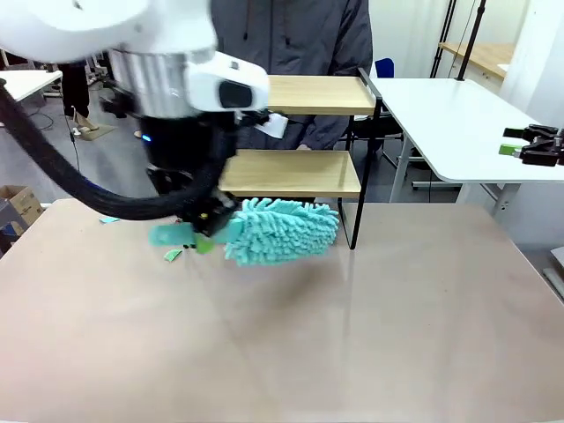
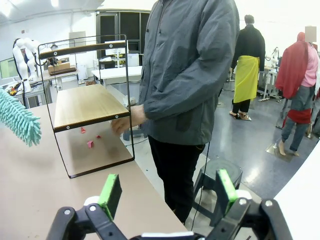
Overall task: Clean the shelf.
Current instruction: Clean the specific section of the Shelf indicated by the human with the Duster.
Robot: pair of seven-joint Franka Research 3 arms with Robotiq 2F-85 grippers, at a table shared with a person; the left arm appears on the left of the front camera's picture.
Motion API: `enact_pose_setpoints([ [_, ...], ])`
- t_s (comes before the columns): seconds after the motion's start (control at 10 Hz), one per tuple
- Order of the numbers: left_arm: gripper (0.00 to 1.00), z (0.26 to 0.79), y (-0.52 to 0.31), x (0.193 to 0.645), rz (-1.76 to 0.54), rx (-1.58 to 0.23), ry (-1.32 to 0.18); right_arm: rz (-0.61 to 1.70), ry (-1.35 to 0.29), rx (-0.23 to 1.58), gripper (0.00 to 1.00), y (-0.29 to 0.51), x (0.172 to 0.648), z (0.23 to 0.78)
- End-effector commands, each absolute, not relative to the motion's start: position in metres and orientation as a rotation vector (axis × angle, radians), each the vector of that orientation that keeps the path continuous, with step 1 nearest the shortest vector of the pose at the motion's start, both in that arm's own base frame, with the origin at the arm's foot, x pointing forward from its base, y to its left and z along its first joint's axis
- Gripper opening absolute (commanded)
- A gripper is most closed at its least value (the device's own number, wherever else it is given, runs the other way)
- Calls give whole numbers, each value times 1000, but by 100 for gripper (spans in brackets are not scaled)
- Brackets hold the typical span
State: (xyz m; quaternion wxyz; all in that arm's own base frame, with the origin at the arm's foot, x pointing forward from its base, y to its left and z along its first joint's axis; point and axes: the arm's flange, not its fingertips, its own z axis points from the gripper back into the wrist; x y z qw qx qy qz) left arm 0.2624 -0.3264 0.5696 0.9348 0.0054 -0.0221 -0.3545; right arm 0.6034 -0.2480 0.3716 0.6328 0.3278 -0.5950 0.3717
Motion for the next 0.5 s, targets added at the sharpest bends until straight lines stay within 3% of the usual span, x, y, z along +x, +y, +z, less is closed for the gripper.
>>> enact_pose_setpoints([
  [0.0, 13, 563, -358, 264, -614, 48, -38, 858, -1362, 750, 100, -247, 604, 374],
  [0.2, 13, 554, -373, 268, -524, 38, -17, 858, -1362, 750, 100, -247, 604, 374],
  [0.4, 13, 548, -370, 256, -579, 29, -19, 858, -1362, 750, 100, -247, 604, 374],
])
